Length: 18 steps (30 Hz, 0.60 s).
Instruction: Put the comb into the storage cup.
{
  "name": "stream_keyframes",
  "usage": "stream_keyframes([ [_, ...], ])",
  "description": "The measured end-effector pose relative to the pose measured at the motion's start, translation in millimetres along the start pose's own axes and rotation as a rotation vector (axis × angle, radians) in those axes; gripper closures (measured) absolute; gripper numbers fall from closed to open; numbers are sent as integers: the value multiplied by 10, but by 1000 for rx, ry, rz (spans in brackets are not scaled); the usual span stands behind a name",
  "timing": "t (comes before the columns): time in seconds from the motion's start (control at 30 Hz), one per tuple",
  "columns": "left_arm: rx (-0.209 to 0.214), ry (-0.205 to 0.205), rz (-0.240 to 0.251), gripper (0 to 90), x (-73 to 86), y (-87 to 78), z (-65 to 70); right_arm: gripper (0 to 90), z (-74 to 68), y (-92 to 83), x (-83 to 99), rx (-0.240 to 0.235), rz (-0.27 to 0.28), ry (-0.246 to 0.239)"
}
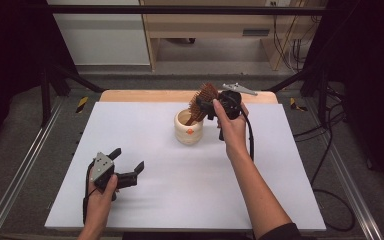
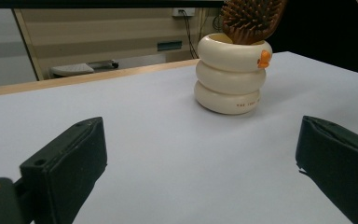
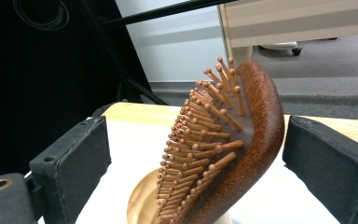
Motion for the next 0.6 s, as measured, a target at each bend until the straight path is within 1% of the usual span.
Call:
stream_keyframes([
  [0.13, -1, -2, 0, 19, 1, 0, -3, 73, 8, -24, -8, 1, -1, -8],
  [0.23, -2, -2, 0, 19, 0, 0, -3, 74, 13, -44, -1, 13, -9, -23],
  [0.33, -1, -1, 0, 19, 0, 0, -1, 77, 17, -77, -18, 19, 2, -36],
  [0.43, -1, -2, 0, 19, 2, 1, -1, 83, 28, -103, -31, 20, 8, -37],
  [0.5, -1, -1, 0, 19, 1, 0, -1, 110, 42, -136, -44, 45, 25, -53],
  [0.53, -1, -1, 0, 19, 1, 0, -1, 115, 51, -151, -53, 51, 35, -54],
  [0.6, -1, -2, 0, 19, 1, 1, -1, 112, 62, -169, -65, 44, 44, -44],
])
Point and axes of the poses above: each handheld gripper's, and its own axes: y roughly forward along the jaws, x roughly out of its underside, z roughly to its right, the point moved 3 cm from there along y, roughly forward along the jaws, and after that the axes turned 6 degrees about y, right-handed, at the moved point
